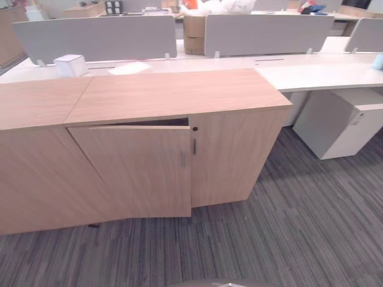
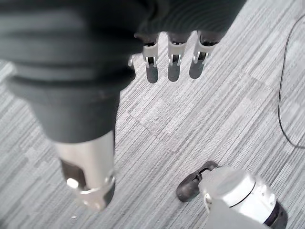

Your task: Put the empty folder in the office cabinet

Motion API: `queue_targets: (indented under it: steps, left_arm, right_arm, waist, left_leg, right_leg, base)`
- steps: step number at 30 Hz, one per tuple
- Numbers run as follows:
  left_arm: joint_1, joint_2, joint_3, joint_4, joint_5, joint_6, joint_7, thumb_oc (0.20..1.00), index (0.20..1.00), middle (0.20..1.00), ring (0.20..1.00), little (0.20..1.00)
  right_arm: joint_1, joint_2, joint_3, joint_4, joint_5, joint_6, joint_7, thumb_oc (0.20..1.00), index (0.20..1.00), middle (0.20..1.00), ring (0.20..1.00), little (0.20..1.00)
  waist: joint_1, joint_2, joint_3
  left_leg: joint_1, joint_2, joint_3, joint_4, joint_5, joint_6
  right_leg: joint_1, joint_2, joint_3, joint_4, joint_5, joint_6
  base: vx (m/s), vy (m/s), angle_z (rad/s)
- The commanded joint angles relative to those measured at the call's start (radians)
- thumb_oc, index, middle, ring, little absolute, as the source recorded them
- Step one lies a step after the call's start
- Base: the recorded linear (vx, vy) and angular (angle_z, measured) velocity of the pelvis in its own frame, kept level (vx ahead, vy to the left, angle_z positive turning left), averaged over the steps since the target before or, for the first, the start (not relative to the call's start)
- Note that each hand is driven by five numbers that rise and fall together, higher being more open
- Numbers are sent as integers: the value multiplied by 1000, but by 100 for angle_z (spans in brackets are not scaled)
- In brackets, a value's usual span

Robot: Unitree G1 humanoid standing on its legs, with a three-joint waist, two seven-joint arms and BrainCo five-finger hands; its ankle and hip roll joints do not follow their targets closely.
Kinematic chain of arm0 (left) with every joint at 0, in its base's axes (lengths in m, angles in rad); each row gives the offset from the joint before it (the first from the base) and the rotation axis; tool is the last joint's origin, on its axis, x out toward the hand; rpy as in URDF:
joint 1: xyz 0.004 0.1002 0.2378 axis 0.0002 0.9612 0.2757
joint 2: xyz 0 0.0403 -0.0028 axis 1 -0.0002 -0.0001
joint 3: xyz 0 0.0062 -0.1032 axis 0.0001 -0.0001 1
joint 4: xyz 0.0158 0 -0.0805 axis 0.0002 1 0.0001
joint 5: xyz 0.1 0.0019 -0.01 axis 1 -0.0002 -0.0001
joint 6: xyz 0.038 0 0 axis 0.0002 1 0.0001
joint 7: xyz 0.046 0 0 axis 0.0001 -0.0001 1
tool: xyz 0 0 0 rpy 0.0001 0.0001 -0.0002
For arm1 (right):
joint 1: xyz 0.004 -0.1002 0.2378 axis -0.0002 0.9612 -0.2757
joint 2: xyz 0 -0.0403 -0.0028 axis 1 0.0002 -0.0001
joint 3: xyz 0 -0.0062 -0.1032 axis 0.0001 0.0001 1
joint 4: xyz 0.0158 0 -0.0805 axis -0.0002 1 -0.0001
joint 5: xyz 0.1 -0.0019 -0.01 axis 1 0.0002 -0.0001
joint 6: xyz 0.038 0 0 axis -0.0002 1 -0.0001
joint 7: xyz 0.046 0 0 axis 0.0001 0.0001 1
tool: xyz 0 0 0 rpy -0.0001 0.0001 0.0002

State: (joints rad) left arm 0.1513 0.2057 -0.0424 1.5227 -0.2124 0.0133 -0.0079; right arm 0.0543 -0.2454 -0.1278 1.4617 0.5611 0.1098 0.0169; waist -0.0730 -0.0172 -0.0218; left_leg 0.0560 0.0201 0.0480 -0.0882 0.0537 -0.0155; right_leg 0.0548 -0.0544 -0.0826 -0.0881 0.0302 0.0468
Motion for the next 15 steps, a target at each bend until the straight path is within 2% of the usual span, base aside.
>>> queue_targets:
  steps: [1,8,15]
  left_arm:
    - [-35,-8,16,-59,76,-7,-7,1000,1000,1000,1000,1000]
    - [-37,-23,59,-45,2,8,-1,1000,1000,1000,1000,1000]
    - [-58,-30,29,-68,-2,2,9,1000,1000,1000,1000,1000]
  right_arm:
    - [-62,-24,-11,57,-25,-13,-20,1000,1000,1000,1000,1000]
    - [-70,1,10,51,-42,-18,-39,1000,1000,1000,1000,1000]
    - [-77,15,38,32,-44,-26,-53,1000,1000,1000,1000,1000]
  waist:
    - [10,15,28]
    - [21,12,26]
    - [24,7,28]
  left_leg:
    - [43,22,15,1,-118,-23]
    - [45,19,7,1,-117,-20]
    - [41,18,1,1,-115,-20]
  right_leg:
    - [14,1,-3,33,-49,50]
    - [21,0,-13,33,-51,48]
    - [19,-1,-19,34,-50,48]
  base:
    - [0,0,0]
    - [-4,-1,5]
    - [0,0,0]
